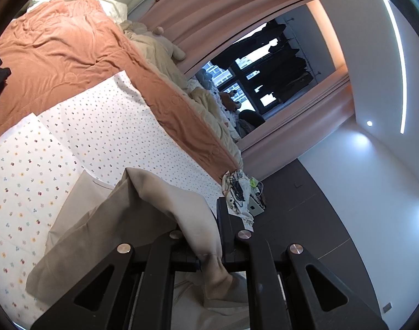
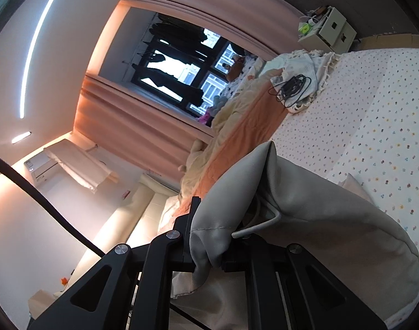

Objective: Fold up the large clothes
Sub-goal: 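Lift the hem with both grippers and fold it over toward the collar, then open both grippers and release the folded jacket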

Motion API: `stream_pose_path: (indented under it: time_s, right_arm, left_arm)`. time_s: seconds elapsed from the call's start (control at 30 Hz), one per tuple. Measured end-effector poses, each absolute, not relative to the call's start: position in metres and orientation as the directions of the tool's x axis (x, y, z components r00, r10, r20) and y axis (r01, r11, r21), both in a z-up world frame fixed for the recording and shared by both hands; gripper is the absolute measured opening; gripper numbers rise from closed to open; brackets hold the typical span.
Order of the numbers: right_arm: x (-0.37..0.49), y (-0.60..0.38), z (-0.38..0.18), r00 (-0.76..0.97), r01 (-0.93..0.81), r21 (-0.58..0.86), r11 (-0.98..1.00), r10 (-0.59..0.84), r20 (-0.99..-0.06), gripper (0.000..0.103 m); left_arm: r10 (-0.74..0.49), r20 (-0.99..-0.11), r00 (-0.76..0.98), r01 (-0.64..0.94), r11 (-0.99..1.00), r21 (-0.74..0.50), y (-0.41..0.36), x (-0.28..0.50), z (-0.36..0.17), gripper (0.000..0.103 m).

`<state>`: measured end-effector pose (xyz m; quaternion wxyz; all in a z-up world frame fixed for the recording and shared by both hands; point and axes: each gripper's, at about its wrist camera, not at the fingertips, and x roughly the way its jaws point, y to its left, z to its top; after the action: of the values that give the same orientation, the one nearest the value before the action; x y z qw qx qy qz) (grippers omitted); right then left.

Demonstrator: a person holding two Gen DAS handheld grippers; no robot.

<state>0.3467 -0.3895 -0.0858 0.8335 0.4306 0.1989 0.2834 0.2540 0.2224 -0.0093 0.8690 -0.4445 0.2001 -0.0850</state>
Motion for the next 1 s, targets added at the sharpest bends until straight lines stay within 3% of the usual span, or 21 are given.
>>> stream_pose_path:
  time_s: [0.67, 0.77, 0.8, 0.83, 0.87, 0.9, 0.93, 1.0]
  right_arm:
    - [0.395, -0.342, -0.131, 0.735, -0.021, 0.856, 0.517, 0.589, -0.337, 0.012]
    - [0.391, -0.335, -0.128, 0.715, 0.025, 0.841, 0.540, 0.578, -0.392, 0.018]
    - [0.389, -0.334, -0.126, 0.711, 0.028, 0.841, 0.541, 0.581, -0.397, 0.028]
    - [0.387, -0.331, -0.126, 0.709, 0.025, 0.842, 0.539, 0.584, -0.395, 0.051]
    - [0.381, -0.328, -0.122, 0.709, 0.019, 0.842, 0.539, 0.587, -0.392, 0.066]
    - [0.376, -0.326, -0.118, 0.713, 0.014, 0.841, 0.541, 0.584, -0.388, 0.083]
    - [0.367, -0.323, -0.111, 0.717, 0.009, 0.834, 0.552, 0.577, -0.390, 0.083]
    - [0.358, -0.319, -0.107, 0.715, 0.011, 0.818, 0.575, 0.568, -0.408, 0.083]
  left_arm:
    - [-0.326, -0.492, 0.807, -0.300, 0.491, -0.818, 0.238, 0.366, -0.153, 0.011]
    - [-0.347, -0.511, 0.786, -0.341, 0.446, -0.827, 0.238, 0.373, -0.169, 0.014]
    - [-0.364, -0.510, 0.779, -0.345, 0.431, -0.834, 0.239, 0.376, -0.172, 0.017]
    - [-0.378, -0.510, 0.773, -0.347, 0.422, -0.838, 0.237, 0.377, -0.174, 0.020]
    - [-0.385, -0.511, 0.768, -0.347, 0.420, -0.839, 0.236, 0.378, -0.175, 0.024]
    - [-0.388, -0.513, 0.766, -0.346, 0.424, -0.837, 0.233, 0.377, -0.175, 0.040]
    - [-0.392, -0.508, 0.767, -0.339, 0.426, -0.839, 0.231, 0.375, -0.174, 0.065]
    - [-0.395, -0.476, 0.785, -0.310, 0.416, -0.855, 0.227, 0.367, -0.170, 0.092]
